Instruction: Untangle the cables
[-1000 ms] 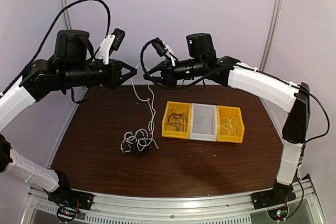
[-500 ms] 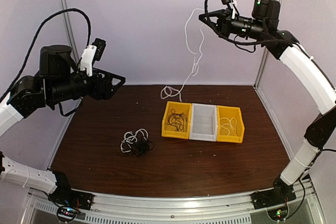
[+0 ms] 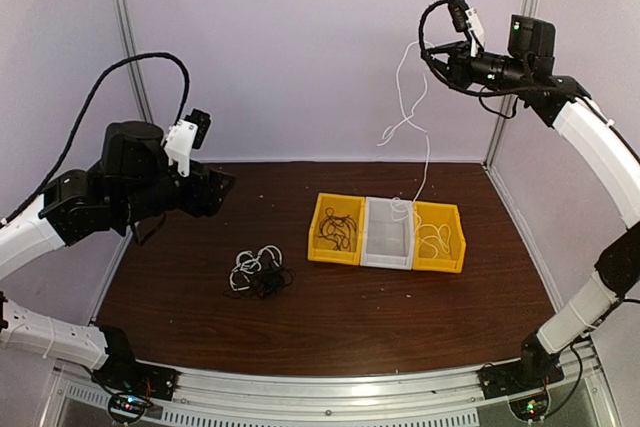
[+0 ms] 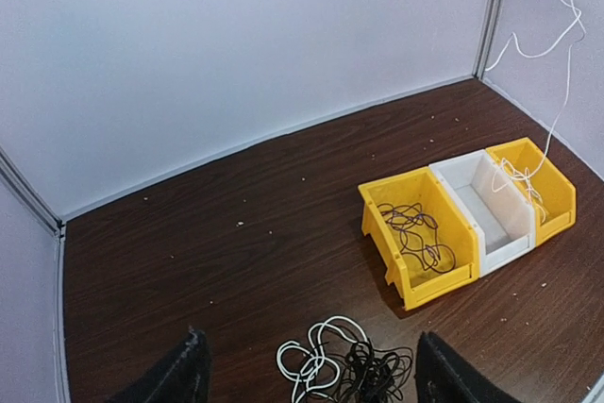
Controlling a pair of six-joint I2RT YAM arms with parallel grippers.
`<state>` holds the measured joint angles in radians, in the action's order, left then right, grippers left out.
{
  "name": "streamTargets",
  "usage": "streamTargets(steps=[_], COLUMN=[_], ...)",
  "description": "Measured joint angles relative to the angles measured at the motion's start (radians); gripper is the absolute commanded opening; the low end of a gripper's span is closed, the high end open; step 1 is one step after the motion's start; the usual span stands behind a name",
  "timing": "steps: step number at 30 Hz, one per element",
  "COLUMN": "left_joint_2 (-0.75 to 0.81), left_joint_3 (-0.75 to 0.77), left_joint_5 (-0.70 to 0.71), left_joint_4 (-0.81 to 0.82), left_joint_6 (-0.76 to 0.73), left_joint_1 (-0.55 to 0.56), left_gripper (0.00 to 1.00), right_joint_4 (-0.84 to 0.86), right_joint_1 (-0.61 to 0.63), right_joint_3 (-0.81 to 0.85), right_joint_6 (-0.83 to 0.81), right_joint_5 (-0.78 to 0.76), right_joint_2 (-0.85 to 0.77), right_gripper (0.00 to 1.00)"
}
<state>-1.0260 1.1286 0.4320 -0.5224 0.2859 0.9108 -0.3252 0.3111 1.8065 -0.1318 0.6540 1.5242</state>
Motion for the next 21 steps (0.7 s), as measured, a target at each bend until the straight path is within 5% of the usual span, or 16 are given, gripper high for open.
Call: streamTargets(steps=[9, 21], left_joint_2=[0.010, 0.002], left_joint_3=[-0.092, -0.179], left_joint_5=[0.027, 0.034], left_joint_4=[0.029, 0.089], left_joint_6=[-0.005, -0.067], left_joint_1=[-0.026, -0.141], left_gripper=[0.77, 0.78], right_joint_4=[-0.012, -0.039], right_joint_1=[-0.060, -0.101], right_joint_3=[-0.157, -0.162], right_joint_6=[-0.019, -0.051], right_joint_5=[-0.027, -0.048], right_joint_2=[-0.116, -0.180], right_gripper=[0.00, 0.00])
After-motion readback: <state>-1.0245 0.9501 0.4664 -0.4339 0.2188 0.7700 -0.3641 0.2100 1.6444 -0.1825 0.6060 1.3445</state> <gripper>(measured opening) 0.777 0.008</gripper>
